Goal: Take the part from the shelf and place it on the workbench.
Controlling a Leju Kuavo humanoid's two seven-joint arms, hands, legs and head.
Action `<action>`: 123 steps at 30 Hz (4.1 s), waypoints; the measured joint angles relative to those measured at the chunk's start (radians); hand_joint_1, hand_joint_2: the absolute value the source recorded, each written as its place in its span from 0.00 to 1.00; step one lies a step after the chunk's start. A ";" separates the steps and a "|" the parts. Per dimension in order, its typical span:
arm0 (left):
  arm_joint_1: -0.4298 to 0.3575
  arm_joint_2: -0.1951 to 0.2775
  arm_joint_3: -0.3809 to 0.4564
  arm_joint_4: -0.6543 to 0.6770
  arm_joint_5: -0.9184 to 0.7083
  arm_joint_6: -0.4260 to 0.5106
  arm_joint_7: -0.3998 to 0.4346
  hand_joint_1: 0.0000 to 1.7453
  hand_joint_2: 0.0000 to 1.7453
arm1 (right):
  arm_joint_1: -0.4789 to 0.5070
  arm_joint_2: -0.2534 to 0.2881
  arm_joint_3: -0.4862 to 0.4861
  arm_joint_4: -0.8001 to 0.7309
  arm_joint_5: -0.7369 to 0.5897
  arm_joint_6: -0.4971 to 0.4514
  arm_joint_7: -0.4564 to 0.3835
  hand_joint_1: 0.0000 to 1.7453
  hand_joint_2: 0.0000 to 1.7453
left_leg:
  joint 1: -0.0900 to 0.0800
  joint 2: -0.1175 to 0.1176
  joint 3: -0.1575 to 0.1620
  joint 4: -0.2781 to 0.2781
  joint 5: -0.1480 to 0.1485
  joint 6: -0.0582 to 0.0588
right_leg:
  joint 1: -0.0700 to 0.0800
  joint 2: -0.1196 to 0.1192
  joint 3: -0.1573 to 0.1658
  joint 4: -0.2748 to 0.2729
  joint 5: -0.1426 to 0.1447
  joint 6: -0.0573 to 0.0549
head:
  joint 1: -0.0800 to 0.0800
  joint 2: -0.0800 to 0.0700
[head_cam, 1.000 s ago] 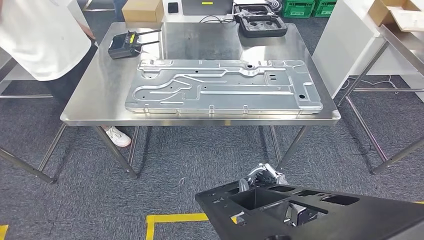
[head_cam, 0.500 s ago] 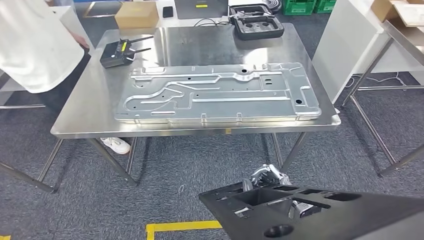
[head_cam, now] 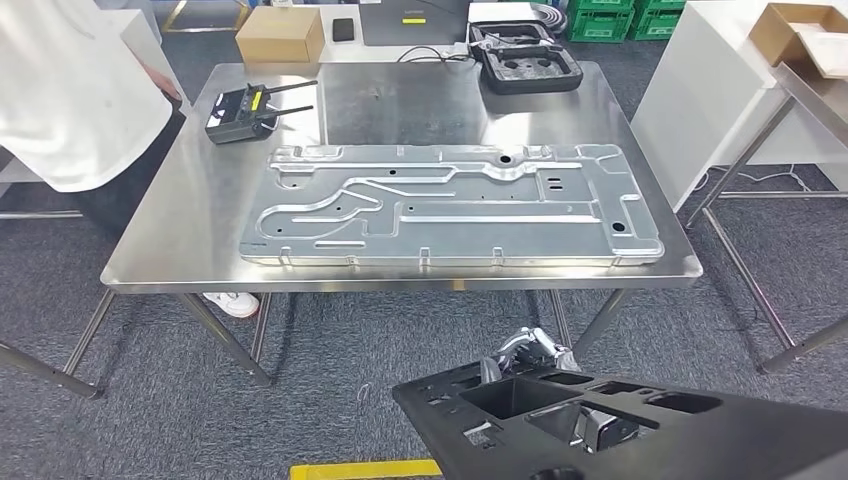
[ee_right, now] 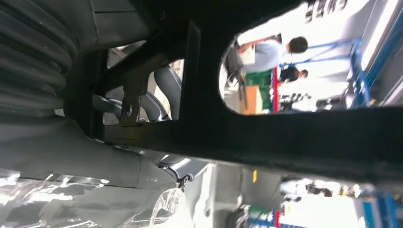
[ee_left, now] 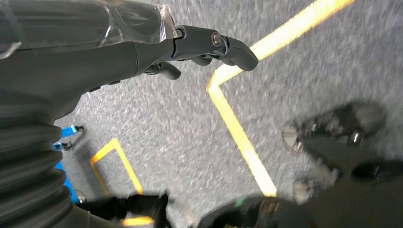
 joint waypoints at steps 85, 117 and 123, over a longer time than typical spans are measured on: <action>-0.123 -0.067 -0.119 -0.002 -0.252 0.005 0.091 0.00 1.00 | -0.884 0.141 0.187 0.807 0.801 0.078 0.677 1.00 1.00 | 0.008 -0.004 -0.081 0.024 0.044 -0.047 | -0.007 0.000 -0.004 -0.173 0.111 -0.019 | -0.003 -0.001; -0.131 -0.095 -0.144 -0.002 -0.259 0.003 0.122 0.00 0.00 | -1.148 0.196 0.332 0.842 0.857 0.810 0.470 0.00 0.00 | -0.004 0.002 -0.068 0.001 0.039 -0.032 | -0.005 0.013 -0.046 -0.173 0.146 -0.020 | 0.000 -0.001; -0.119 -0.094 -0.142 -0.002 -0.246 0.003 0.115 0.00 0.00 | -1.218 0.225 0.425 0.846 0.652 0.886 0.447 0.00 0.00 | 0.006 0.001 -0.059 -0.007 0.042 -0.014 | -0.008 0.003 -0.137 0.039 0.031 0.000 | 0.001 -0.001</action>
